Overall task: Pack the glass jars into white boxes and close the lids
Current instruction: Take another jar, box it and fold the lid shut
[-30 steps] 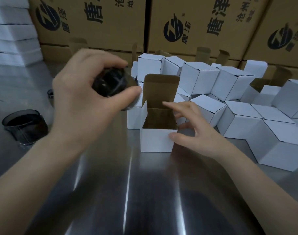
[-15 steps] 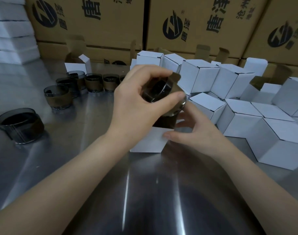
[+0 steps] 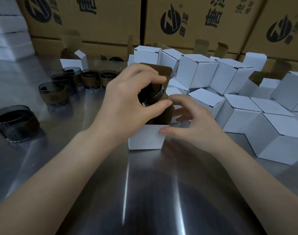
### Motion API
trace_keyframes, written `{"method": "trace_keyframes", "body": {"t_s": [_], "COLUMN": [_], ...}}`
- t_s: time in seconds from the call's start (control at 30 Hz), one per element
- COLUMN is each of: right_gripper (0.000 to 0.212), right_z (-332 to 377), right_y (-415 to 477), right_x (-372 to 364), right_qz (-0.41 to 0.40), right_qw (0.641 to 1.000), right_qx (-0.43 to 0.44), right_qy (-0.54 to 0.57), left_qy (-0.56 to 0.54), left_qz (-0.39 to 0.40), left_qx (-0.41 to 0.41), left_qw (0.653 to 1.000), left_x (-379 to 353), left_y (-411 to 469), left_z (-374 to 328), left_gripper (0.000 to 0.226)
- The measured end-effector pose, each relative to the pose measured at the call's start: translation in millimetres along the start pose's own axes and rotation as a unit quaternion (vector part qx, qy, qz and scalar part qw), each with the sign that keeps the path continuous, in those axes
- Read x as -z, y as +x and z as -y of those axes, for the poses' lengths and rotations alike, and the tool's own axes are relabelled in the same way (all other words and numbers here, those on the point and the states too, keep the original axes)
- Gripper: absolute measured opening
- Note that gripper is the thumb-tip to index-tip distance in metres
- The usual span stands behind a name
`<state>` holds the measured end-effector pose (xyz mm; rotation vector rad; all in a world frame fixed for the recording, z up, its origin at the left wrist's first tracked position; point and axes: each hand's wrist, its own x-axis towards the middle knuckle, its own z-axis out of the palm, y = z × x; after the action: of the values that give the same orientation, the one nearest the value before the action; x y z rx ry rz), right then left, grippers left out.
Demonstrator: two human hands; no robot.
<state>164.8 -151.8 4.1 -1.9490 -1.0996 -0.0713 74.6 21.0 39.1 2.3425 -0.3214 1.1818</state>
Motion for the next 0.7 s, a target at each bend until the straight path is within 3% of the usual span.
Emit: {"method": "trace_keyframes", "body": {"t_s": [0.2, 0.7], "right_gripper": [0.059, 0.055], "right_z": [2, 0], "right_y": [-1, -1], "right_x": [0, 0], "right_qz": [-0.005, 0.019], "right_qw": [1.000, 1.000], "right_qx": [0.015, 0.003], "right_qy": [-0.003, -0.004], "left_qy": [0.045, 0.117], "left_qz": [0.115, 0.279], "left_qx": [0.006, 0.029], "left_qw": [0.992, 0.953], "left_x": [-10, -7], "left_y": [-9, 12], "left_z": [4, 1], "left_gripper": [0.039, 0.035]}}
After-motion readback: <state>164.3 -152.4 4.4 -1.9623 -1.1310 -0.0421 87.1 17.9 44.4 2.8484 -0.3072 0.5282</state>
